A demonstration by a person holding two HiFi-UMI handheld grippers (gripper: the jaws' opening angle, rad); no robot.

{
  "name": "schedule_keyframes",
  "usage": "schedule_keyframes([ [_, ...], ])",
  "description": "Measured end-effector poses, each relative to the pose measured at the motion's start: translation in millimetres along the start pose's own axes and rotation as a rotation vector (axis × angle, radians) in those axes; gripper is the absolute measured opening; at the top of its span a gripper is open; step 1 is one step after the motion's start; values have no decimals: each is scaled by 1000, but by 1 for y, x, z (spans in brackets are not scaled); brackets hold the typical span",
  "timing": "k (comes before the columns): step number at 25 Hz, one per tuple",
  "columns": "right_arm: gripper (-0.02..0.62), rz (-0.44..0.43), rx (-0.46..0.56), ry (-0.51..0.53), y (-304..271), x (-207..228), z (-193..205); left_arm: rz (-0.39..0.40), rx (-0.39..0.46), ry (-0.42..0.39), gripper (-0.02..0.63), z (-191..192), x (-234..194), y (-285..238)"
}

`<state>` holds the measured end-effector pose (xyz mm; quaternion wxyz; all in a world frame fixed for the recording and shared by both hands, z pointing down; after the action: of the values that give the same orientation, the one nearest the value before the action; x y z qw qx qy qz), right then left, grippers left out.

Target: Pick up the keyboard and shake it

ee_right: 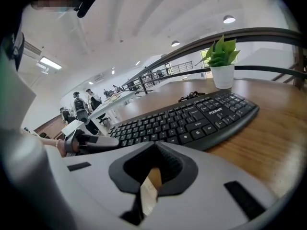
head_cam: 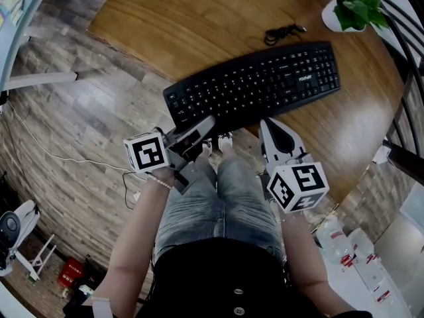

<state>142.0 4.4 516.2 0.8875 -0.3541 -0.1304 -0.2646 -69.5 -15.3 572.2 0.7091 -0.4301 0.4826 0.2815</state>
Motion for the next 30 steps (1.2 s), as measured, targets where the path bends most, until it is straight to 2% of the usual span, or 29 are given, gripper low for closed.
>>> schedule_keyframes([
  [8,37,-49,37,-231,9,12,10,-28,-23,-64,103,-4,14,7],
  [9,66,-51,46,-259,10,14,10,-30,-26,-69,103,-6,16,8],
  [10,136,-49,55,-279,11,16,9,-32,-30,-72,103,-6,18,9],
  [11,173,-47,65,-296,12,19,9,-34,-34,-75,103,-7,19,9],
  [18,202,-77,95,-424,10,28,9,-45,-51,-86,103,-10,30,14],
  [22,235,-160,132,-552,5,26,16,-24,-37,-87,103,-13,37,16],
  [27,255,-236,220,-623,-3,27,7,-6,-37,-85,101,-14,46,20],
  [30,258,-286,275,-702,-10,30,3,-2,-37,-85,101,-14,51,22],
])
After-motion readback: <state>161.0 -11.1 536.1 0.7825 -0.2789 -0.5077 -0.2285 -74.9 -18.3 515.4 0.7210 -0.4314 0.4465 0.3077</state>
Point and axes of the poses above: the fingertips, and each gripper's own axes: y backward along the fingers, x to its right, z out of its underside, the point moved 7 cm from there along y, backward along the fingers, and after that the axes turned 7 degrees about -z, right-handed, at the moved point
